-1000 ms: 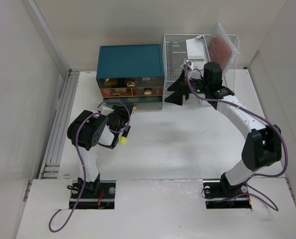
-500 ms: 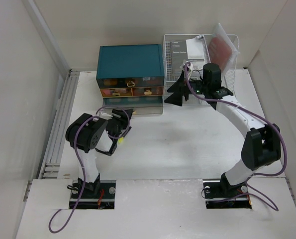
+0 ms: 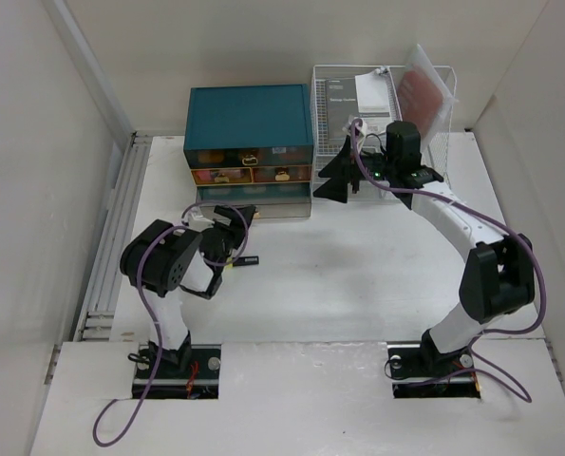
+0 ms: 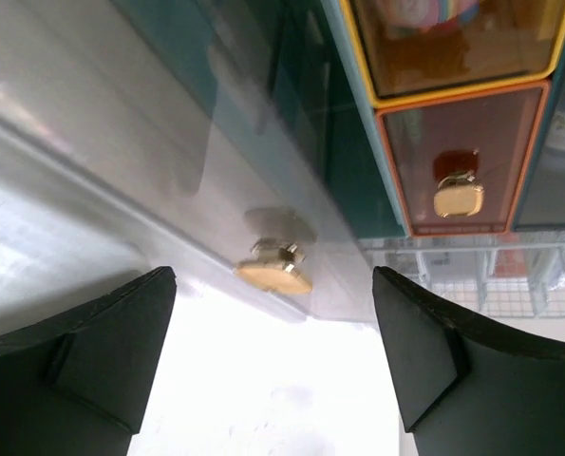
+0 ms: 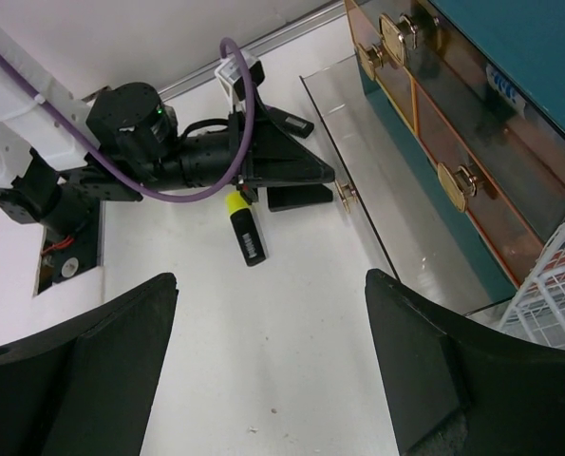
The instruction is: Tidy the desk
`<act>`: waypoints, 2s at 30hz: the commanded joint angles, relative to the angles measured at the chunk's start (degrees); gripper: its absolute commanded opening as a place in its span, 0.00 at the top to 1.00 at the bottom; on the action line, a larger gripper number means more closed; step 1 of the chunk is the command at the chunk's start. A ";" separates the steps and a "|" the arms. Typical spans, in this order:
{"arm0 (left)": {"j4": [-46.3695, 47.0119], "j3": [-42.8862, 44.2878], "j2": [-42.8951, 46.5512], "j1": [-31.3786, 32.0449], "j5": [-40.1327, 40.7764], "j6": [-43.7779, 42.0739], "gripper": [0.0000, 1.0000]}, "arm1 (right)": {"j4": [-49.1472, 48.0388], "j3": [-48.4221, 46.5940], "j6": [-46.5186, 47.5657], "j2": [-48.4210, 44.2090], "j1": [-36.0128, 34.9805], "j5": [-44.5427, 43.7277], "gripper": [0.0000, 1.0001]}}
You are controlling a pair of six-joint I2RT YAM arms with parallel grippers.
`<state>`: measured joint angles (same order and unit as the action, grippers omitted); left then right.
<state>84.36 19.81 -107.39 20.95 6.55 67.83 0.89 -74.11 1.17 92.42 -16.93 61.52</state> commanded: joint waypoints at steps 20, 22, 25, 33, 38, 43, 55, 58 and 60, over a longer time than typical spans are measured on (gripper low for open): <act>-44.41 7.24 51.66 3.40 -7.08 -24.83 0.46 | 5.21 -1.55 12.30 -0.66 -2.40 -5.86 0.33; -57.55 12.78 53.95 3.40 -3.92 -29.23 0.79 | 11.22 -3.67 19.80 -0.66 -7.03 -13.50 0.59; -72.07 20.16 56.76 3.40 0.55 -38.90 1.00 | 16.51 -5.08 29.05 0.65 -13.80 -20.70 0.95; -91.39 34.50 66.06 3.40 17.76 -57.09 0.67 | 16.17 -0.60 47.69 2.40 -30.34 -27.85 0.64; -85.42 23.38 76.44 3.40 33.60 -59.66 0.16 | 21.52 -8.06 50.86 12.58 -35.02 -30.58 0.58; -83.75 19.74 82.25 3.40 40.56 -58.25 0.03 | 22.23 -11.58 50.86 18.66 -38.17 -33.82 0.52; -83.92 18.59 84.89 3.40 37.57 -57.11 0.02 | 22.67 -22.48 44.63 30.70 -38.88 -38.05 0.46; -83.92 18.59 85.51 3.40 36.34 -57.11 0.02 | 24.16 -24.94 43.92 32.81 -38.88 -38.05 0.45; -83.92 18.59 86.04 3.40 36.34 -57.11 0.02 | 25.48 -25.47 43.39 34.40 -38.88 -38.05 0.45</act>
<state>-1.17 38.85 -22.39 24.29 43.55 11.40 24.10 -97.01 46.28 125.16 -55.55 23.73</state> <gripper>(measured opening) 0.982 0.547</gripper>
